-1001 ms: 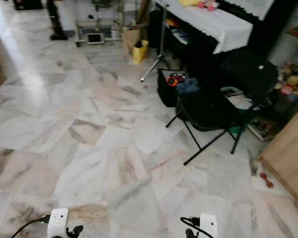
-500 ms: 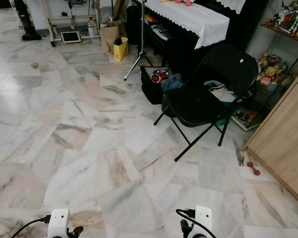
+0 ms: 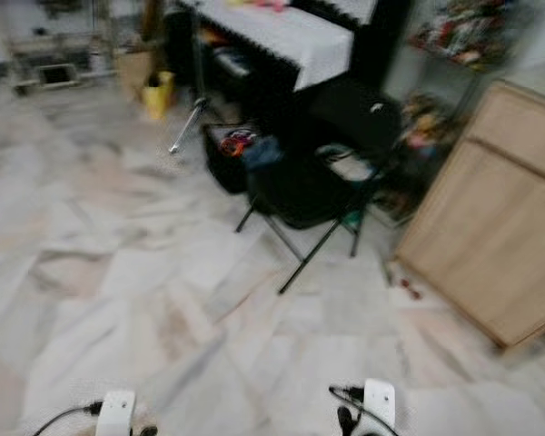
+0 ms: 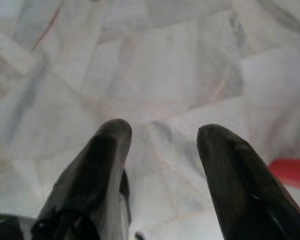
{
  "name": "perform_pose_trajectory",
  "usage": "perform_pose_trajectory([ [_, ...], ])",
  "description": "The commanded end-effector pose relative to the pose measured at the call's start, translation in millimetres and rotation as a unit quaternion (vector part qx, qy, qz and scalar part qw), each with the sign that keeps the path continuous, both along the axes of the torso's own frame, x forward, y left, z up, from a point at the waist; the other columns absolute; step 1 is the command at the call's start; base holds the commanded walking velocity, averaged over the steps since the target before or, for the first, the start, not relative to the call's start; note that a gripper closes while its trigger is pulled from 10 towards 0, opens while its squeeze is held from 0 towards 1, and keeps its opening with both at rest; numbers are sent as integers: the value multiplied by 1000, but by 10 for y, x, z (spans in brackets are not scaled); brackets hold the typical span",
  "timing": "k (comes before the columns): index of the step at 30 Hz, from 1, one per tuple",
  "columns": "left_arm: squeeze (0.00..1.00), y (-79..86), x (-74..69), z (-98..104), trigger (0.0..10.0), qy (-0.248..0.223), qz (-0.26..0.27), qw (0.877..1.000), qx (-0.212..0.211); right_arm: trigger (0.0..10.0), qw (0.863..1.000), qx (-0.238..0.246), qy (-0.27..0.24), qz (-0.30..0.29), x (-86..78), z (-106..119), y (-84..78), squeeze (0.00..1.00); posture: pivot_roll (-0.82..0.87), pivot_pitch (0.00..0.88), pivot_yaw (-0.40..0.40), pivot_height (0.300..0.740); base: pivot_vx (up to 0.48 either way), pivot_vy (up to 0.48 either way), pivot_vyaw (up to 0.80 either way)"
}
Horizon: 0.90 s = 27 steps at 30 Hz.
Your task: Hang keys on a hook
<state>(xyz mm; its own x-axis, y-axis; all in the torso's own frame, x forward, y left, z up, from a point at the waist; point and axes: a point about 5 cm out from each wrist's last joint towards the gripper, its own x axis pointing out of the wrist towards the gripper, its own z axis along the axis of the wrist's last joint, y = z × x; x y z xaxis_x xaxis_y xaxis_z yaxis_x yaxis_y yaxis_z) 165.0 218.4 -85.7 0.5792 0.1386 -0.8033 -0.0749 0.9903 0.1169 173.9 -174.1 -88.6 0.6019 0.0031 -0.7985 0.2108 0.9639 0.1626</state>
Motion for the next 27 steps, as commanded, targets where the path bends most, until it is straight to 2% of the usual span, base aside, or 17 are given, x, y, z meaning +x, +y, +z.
perform_pose_trajectory([
  [1, 0, -17, 12, 1, 10000, 2, -10, 1000, 3, 10000, 1000, -7, 3, -5, -27, -6, -59, 0, 73, 0, -72, 740, 0, 0, -800],
  [7, 0, -9, 37, 17, 10000, -6, -13, 1000, 4, 10000, 1000, -9, 6, -20, -81, -24, -90, 0, 75, 0, -70, 740, 0, 0, -800],
  [11, 0, -23, 43, 16, 10000, -6, -16, 1000, 7, 10000, 1000, -19, 10, -7, -118, -38, -99, 0, 57, 0, -73, 740, 0, 0, -800],
  [17, 0, -45, 94, 36, 10000, -15, -15, 1000, 4, 10000, 1000, -17, 2, -14, -86, -22, -104, 0, 66, 0, -77, 740, 0, 0, -800],
  [23, 0, -63, 78, 26, 10000, -14, -19, 1000, 5, 10000, 1000, -22, -1, 2, -75, -16, -105, 0, 59, 0, -70, 740, 0, 0, -800],
  [27, 0, -68, 49, 13, 10000, -11, -19, 1000, 4, 10000, 1000, -22, 2, -8, -87, -21, -108, 0, 52, 0, -66, 740, 0, 0, -800],
])
